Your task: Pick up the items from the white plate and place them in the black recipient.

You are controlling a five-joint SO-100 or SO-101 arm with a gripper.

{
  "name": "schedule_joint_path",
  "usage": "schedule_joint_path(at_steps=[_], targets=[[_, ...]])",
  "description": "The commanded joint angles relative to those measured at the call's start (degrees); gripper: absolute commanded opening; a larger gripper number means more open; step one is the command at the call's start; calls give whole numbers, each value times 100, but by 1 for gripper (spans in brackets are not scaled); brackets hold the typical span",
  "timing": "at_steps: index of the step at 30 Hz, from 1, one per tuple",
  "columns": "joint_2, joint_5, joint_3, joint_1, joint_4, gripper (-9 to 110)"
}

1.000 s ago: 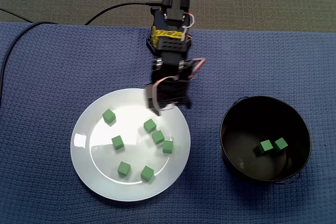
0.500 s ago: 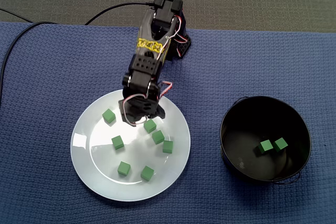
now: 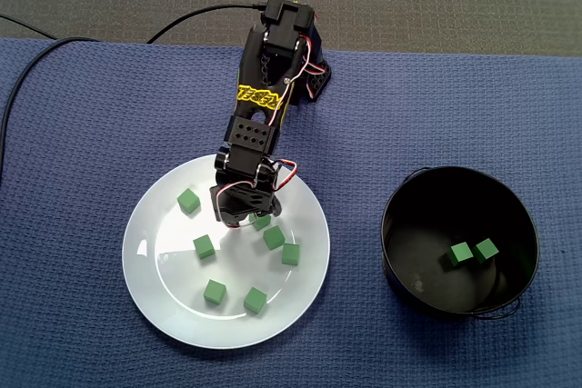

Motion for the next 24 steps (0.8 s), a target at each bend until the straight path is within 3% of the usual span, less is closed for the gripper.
schedule_joint_path(at_steps=[1,6,10,14,20,24], targets=[[62,185,70,-105,-185,11],[88,299,202,-202,-299,0],[185,589,246,-316,-237,0],[809,1248,-176,-475,782,0],[2048,3067,-2461,-1107,3577,0],[2065,5555,-4342,-2162,3753,0]])
